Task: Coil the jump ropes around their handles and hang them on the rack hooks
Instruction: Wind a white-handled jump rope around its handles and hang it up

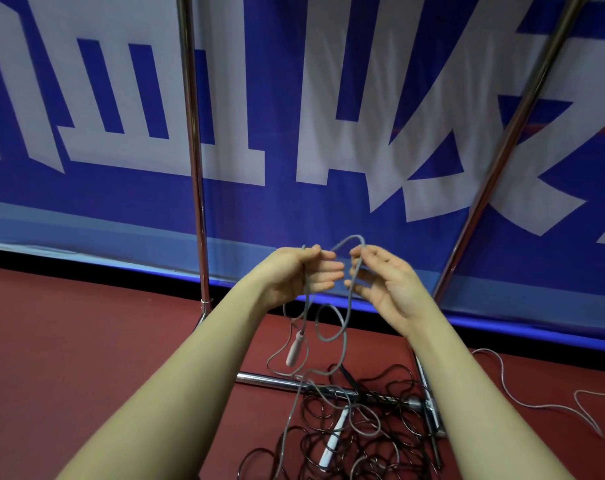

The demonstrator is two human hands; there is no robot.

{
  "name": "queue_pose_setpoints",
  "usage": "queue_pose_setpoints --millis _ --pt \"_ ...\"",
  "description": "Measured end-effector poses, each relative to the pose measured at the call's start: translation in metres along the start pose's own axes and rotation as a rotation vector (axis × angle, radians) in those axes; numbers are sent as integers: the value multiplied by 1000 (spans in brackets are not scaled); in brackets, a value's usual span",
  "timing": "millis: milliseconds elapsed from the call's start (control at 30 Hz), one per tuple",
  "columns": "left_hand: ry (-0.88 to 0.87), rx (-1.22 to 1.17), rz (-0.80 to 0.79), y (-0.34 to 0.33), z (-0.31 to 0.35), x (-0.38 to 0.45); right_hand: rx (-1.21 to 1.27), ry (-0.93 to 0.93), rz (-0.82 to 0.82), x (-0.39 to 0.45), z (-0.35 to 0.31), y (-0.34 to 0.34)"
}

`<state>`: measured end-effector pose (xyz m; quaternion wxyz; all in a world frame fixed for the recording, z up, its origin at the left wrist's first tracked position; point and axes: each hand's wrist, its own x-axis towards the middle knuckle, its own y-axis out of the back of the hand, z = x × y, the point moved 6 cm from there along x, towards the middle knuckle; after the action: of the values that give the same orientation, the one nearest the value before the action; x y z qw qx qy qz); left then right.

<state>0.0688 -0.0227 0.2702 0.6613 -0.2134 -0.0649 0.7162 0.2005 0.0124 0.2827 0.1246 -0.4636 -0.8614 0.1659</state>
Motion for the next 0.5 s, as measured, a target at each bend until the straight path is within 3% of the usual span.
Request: queue_pose_setpoints --millis 100,267,400,500 --pt "54 156 -68 -1 -13 0 134 97 102 2 -10 11" --pt "23 215 -198 -18 -19 -7 389 170 248 5 -11 25" --pt "-59 210 -120 -22 -16 -2 463 161 301 6 -10 30" --pt "-101 36 -52 -21 -11 1 322 73 337 7 0 36"
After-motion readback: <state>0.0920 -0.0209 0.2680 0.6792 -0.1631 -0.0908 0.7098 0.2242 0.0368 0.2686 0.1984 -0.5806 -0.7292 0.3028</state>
